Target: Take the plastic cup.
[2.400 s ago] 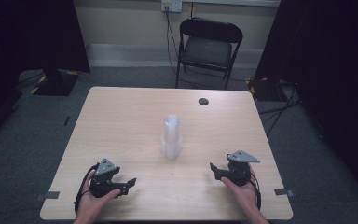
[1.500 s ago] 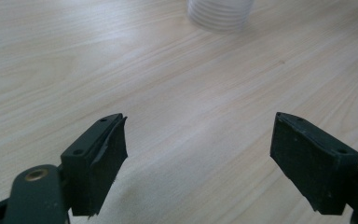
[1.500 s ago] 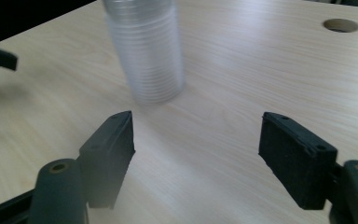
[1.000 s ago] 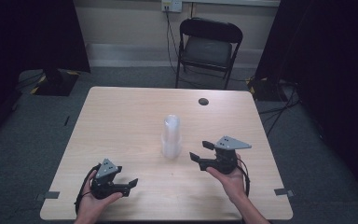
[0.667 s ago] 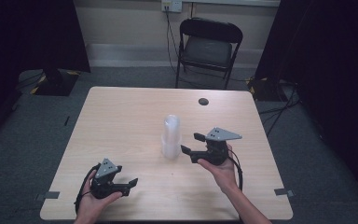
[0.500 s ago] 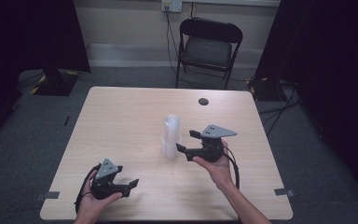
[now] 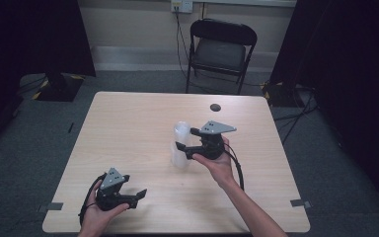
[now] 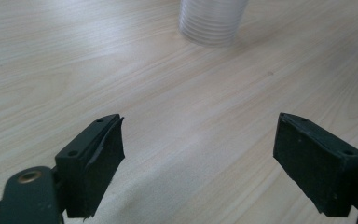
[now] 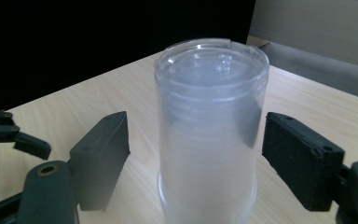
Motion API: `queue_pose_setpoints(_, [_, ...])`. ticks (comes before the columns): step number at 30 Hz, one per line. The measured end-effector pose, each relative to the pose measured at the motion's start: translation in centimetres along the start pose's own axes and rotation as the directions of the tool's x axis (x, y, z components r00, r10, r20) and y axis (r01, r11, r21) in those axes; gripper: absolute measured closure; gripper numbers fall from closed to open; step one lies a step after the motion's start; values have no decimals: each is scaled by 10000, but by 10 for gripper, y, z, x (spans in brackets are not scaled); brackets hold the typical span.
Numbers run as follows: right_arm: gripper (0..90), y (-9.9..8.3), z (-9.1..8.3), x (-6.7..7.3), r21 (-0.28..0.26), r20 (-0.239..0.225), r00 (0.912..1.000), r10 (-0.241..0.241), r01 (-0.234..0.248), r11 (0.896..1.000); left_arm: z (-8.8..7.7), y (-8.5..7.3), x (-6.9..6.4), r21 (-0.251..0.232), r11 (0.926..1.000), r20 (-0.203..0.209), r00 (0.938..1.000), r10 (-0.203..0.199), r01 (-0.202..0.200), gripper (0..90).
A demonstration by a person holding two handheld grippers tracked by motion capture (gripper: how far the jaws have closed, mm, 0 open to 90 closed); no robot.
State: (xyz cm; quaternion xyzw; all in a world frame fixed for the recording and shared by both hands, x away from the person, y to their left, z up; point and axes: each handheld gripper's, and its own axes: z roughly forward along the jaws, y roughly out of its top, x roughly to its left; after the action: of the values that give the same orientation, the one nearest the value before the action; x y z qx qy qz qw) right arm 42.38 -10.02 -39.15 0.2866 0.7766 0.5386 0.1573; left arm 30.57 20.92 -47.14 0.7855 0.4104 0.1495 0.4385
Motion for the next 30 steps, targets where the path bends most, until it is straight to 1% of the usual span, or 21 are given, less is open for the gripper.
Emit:
queue_pose_setpoints(4, [236, 1, 9, -2, -82, 37, 10000, 64, -64, 9999, 0, 0, 0, 51, 10000, -30, 10000, 66, -66, 160])
queue_pose_setpoints(6, [242, -1, 13, -3, -48, 76, 10000, 29, -28, 10000, 0, 0, 0, 31, 10000, -33, 10000, 50, -50, 160])
queue_pose_setpoints(10, [243, -6, 23, -7, 38, 90, 9998, 185, -185, 9998, 0, 0, 0, 62, 10000, -49, 10000, 75, -75, 161])
queue_pose_setpoints(15, [247, -9, 32, -7, 75, 119, 9998, 168, -168, 9998, 0, 0, 0, 52, 10000, -26, 10000, 79, -79, 161])
queue_pose_setpoints(20, [271, -11, 34, -7, 192, 146, 9998, 126, -129, 9997, 0, -1, 1, 36, 10000, -22, 10000, 30, -30, 161])
queue_pose_setpoints(22, [285, -11, 35, -7, 163, 84, 9998, 180, -182, 9997, 0, 0, 1, 38, 10000, -46, 10000, 45, -45, 161])
queue_pose_setpoints(24, [295, -11, 36, -6, 143, 130, 9999, 59, -61, 9999, 0, 0, 1, 28, 10000, -55, 10000, -15, 16, 161])
queue_pose_setpoints(27, [309, -11, 36, -5, 94, 152, 9999, 52, -53, 9999, 0, -1, 2, 55, 10000, -125, 9999, -3, 4, 161])
queue_pose_setpoints(28, [310, -11, 36, -5, 86, 170, 9998, 58, -60, 9999, 0, -1, 2, 10, 10000, -128, 9999, -58, 58, 161])
queue_pose_setpoints(30, [309, -11, 35, -5, 44, 158, 9998, 101, -102, 9999, -1, -1, 3, -58, 10000, -101, 9999, -5, 4, 162])
